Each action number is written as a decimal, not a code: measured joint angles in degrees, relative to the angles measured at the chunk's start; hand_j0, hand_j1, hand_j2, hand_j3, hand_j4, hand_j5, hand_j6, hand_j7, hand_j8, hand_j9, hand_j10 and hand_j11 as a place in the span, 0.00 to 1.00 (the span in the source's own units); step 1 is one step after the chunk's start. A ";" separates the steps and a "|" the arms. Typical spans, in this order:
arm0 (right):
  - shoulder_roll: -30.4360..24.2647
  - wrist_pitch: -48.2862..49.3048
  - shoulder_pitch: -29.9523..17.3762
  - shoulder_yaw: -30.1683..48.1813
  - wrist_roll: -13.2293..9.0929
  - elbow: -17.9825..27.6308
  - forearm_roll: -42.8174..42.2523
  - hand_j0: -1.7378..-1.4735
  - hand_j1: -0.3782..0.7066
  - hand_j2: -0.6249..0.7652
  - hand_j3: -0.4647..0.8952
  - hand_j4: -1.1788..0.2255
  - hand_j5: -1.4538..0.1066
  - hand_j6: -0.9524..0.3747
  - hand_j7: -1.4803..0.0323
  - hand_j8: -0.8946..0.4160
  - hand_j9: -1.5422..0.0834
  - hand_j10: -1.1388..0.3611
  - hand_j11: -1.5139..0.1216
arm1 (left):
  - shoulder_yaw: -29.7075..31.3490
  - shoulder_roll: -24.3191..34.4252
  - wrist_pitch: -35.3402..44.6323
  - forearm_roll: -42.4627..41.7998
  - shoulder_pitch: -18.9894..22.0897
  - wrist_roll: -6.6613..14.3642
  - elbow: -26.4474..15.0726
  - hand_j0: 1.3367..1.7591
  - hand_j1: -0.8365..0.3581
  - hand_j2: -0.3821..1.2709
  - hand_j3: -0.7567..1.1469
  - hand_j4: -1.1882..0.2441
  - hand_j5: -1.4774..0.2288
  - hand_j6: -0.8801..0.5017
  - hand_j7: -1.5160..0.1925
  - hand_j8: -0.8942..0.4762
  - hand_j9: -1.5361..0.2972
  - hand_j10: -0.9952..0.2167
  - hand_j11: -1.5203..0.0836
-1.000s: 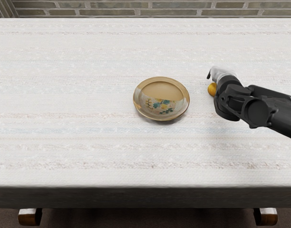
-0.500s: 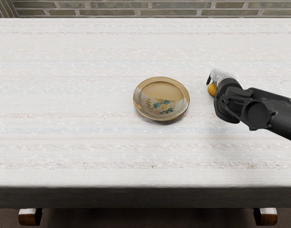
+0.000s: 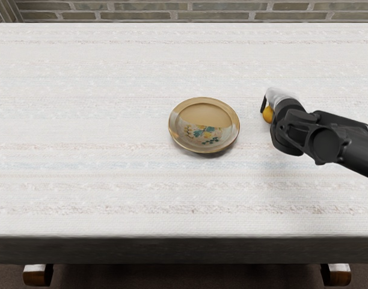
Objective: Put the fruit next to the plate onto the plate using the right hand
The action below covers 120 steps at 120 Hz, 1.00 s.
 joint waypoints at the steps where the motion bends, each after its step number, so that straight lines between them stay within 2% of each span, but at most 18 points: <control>1: 0.00 0.00 0.03 0.02 0.01 0.01 0.01 0.31 0.61 0.60 0.34 0.39 0.28 0.42 0.31 0.40 0.31 0.25 0.30 | 0.00 0.00 0.00 0.00 0.00 0.00 0.00 0.76 0.97 0.23 0.40 0.82 0.85 0.62 0.87 0.64 0.82 0.80 0.93; 9: 0.02 0.05 0.32 0.20 0.08 0.05 0.20 0.32 0.59 0.65 0.34 0.38 0.26 0.41 0.29 0.37 0.30 0.23 0.28 | -0.01 0.00 0.00 0.00 0.00 0.00 0.00 0.76 0.97 0.23 0.40 0.82 0.85 0.62 0.87 0.64 0.82 0.80 0.93; 20: 0.09 0.15 0.83 0.40 0.09 0.19 0.30 0.33 0.57 0.66 0.34 0.35 0.23 0.41 0.28 0.36 0.27 0.23 0.25 | 0.00 0.00 0.00 0.00 0.00 0.00 0.00 0.76 0.97 0.23 0.40 0.82 0.85 0.62 0.87 0.64 0.82 0.80 0.93; 33: 0.24 0.38 1.94 0.50 0.10 0.36 0.58 0.32 0.57 0.68 0.34 0.37 0.20 0.41 0.27 0.38 0.25 0.23 0.23 | -0.01 0.00 0.00 0.00 0.01 0.00 0.00 0.76 0.97 0.23 0.40 0.82 0.85 0.62 0.87 0.64 0.82 0.80 0.93; 68: 0.09 2.64 4.69 0.60 0.11 3.27 0.64 0.32 0.52 0.62 0.34 0.35 0.19 0.38 0.27 0.36 0.26 0.22 0.24 | 0.00 0.00 0.00 0.00 0.01 0.00 0.00 0.76 0.97 0.23 0.40 0.82 0.85 0.62 0.87 0.64 0.82 0.80 0.93; 120: -7.80 3.31 6.61 4.51 0.12 20.80 0.59 0.32 0.51 0.61 0.34 0.34 0.20 0.37 0.27 0.35 0.27 0.22 0.25 | -0.01 0.00 0.01 0.00 0.01 0.00 0.00 0.76 0.97 0.23 0.40 0.82 0.85 0.62 0.87 0.64 0.82 0.80 0.93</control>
